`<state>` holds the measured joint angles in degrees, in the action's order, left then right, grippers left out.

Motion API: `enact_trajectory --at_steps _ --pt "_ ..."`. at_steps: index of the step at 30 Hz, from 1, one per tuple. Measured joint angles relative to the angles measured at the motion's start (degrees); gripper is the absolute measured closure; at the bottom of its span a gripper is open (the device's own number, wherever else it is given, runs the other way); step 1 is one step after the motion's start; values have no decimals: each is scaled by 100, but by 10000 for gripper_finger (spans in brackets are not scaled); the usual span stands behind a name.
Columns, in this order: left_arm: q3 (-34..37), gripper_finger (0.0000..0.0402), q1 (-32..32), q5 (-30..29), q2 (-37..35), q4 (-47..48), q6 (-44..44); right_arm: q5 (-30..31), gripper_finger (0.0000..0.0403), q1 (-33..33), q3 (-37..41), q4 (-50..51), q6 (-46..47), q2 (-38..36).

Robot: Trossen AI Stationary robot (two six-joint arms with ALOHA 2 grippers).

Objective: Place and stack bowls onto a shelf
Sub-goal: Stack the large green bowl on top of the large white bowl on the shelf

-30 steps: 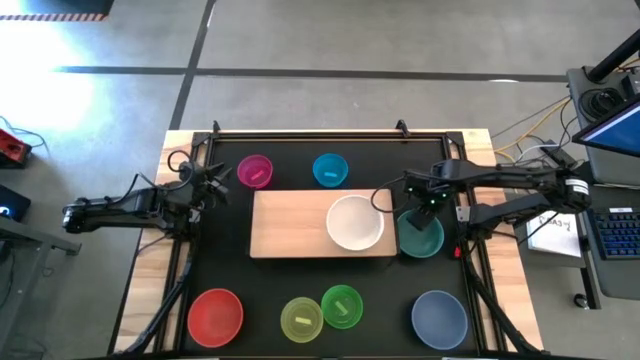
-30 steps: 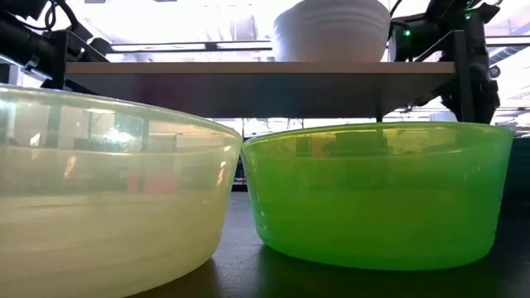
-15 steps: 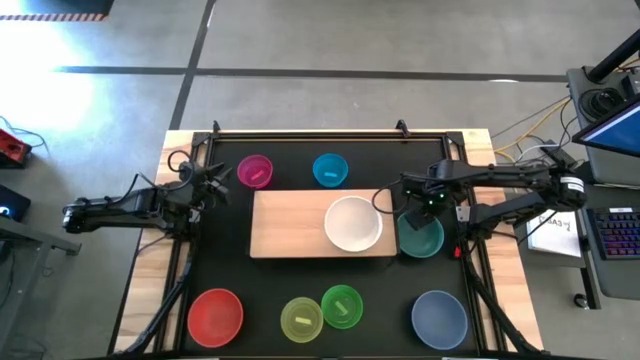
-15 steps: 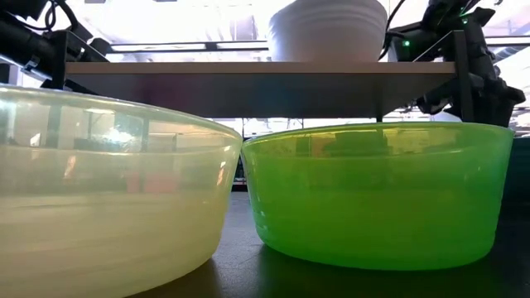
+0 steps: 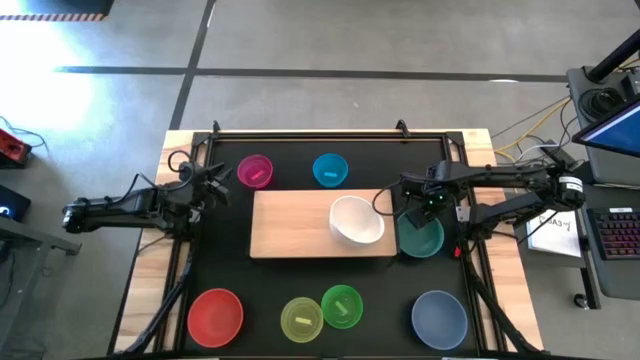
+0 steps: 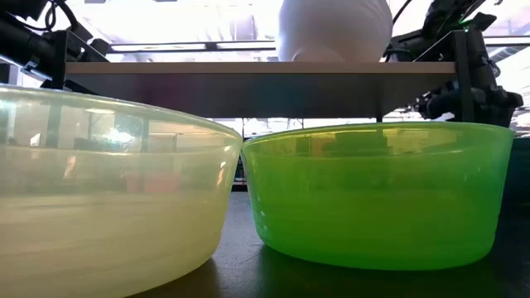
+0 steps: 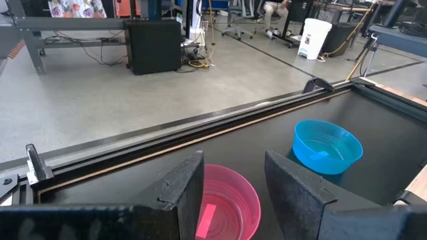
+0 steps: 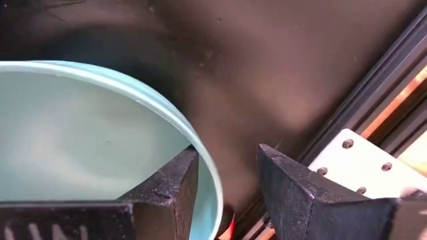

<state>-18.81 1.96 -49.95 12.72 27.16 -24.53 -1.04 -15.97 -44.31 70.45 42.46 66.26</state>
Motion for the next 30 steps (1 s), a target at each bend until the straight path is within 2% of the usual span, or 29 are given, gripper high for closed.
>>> enact_trajectory --at_steps 10,25,30 --pt "3 260 0 0 1 0 0 9 273 4 0 -417 -254 36" --pt "7 260 0 0 -1 -4 0 -68 383 3 -7 -687 -588 408" --pt "7 260 2 0 0 -4 0 -232 388 4 -67 -649 -603 276"
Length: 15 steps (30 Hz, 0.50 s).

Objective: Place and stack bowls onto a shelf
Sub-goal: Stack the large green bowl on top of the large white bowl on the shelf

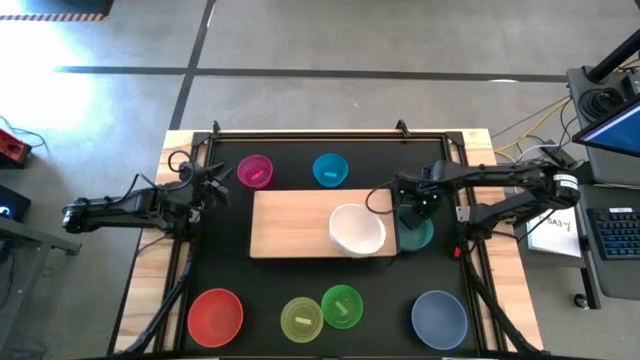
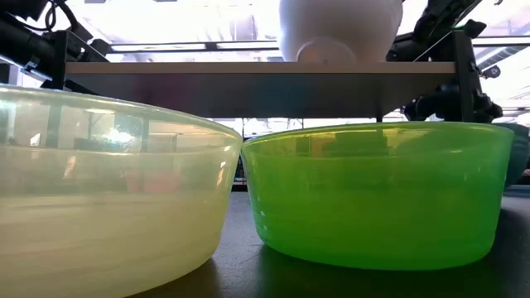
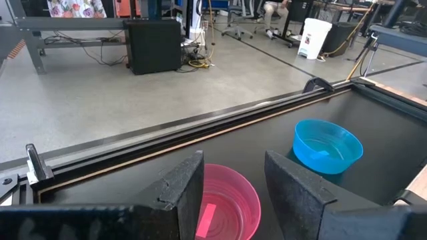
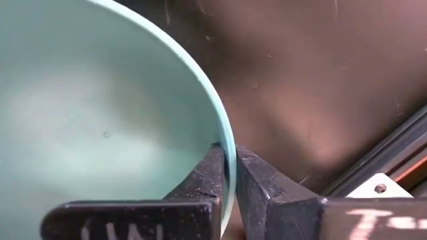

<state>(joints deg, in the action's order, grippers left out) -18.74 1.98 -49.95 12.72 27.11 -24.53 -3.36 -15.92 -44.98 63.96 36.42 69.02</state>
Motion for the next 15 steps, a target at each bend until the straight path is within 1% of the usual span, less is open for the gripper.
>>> enact_trajectory --at_steps 10,15 --pt "0 260 -2 0 -1 -2 0 80 394 2 -529 266 -50 -180" --pt "1 260 -1 0 -1 -4 0 514 394 0 -841 662 -54 -141"
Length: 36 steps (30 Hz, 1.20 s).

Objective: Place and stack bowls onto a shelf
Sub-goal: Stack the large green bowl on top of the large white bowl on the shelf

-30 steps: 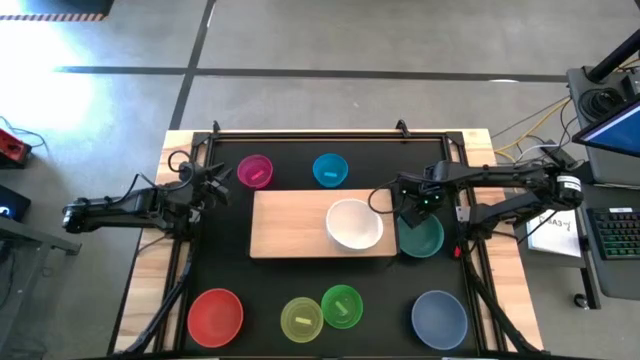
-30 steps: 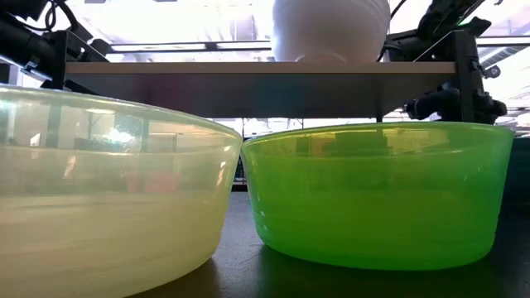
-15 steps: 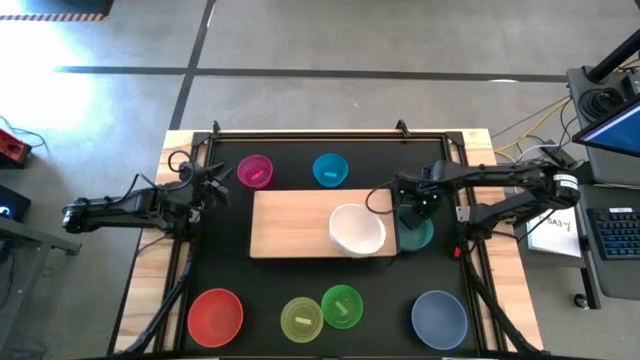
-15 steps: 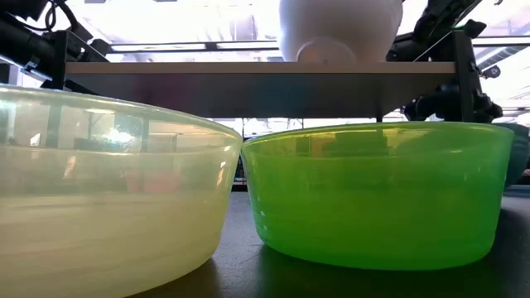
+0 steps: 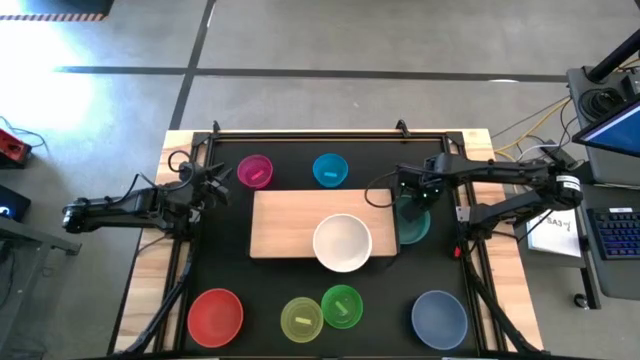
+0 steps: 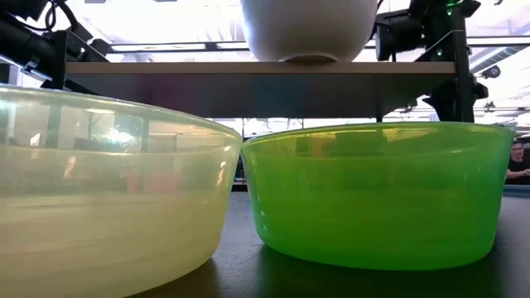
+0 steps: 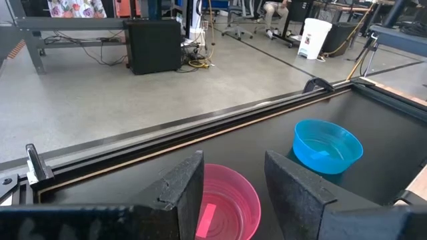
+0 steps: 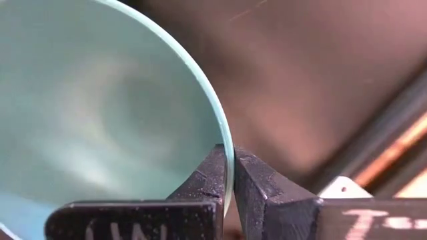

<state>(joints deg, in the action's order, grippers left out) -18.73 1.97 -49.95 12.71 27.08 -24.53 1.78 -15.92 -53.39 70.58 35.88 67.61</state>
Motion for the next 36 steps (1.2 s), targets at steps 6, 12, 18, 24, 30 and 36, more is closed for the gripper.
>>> enact_trajectory --at_steps 6,12,18,24,30,36 --pt "1 260 1 94 0 -199 -7 748 394 -78 -469 652 6 0" --pt "1 260 -1 302 0 -659 201 1322 394 -202 -1240 1019 -134 0" --pt "1 260 -1 304 2 -910 405 1887 394 -238 -2054 1271 -248 7" --pt "1 260 -1 304 1 -910 407 2394 394 -368 -2416 1918 -154 74" --pt "1 260 -1 304 2 -910 407 2367 394 -417 -2724 1941 -275 82" --pt "1 260 -1 304 2 -910 407 2322 394 -392 -3543 1679 -339 80"
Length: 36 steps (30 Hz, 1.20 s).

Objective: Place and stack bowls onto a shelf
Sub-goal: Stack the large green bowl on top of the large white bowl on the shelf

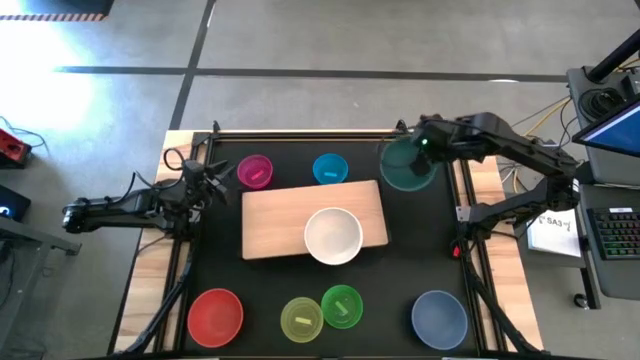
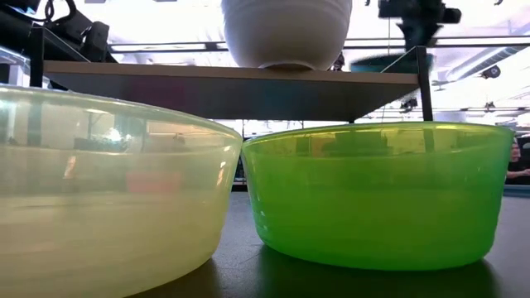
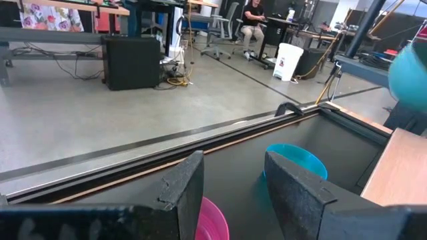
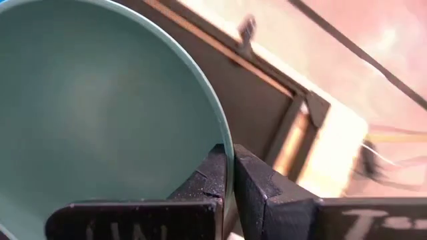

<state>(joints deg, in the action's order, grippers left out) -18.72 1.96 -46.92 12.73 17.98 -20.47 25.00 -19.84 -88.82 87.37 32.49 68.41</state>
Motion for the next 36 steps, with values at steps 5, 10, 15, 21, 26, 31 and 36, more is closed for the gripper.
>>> enact_trajectory --at_steps 5,10,15,21,26,31,36 --pt "0 260 0 0 0 0 0 -1126 394 198 -283 -1242 -340 -4" --pt "0 260 0 0 0 4 0 -2193 394 575 -283 -2246 -422 132" --pt "0 260 0 0 0 20 2 -2549 394 1052 -283 -2370 -412 444" --pt "0 260 0 2 0 157 -14 -2721 394 1632 -283 -2770 -555 883" --pt "0 260 0 2 -2 180 -66 -2772 394 1775 -389 -2804 -569 1160" --pt "0 260 1 2 -2 195 -72 -2861 394 1856 -712 -2804 -678 1425" --pt "0 260 2 2 0 223 -83 -3019 394 1864 -1008 -2789 -824 1736"
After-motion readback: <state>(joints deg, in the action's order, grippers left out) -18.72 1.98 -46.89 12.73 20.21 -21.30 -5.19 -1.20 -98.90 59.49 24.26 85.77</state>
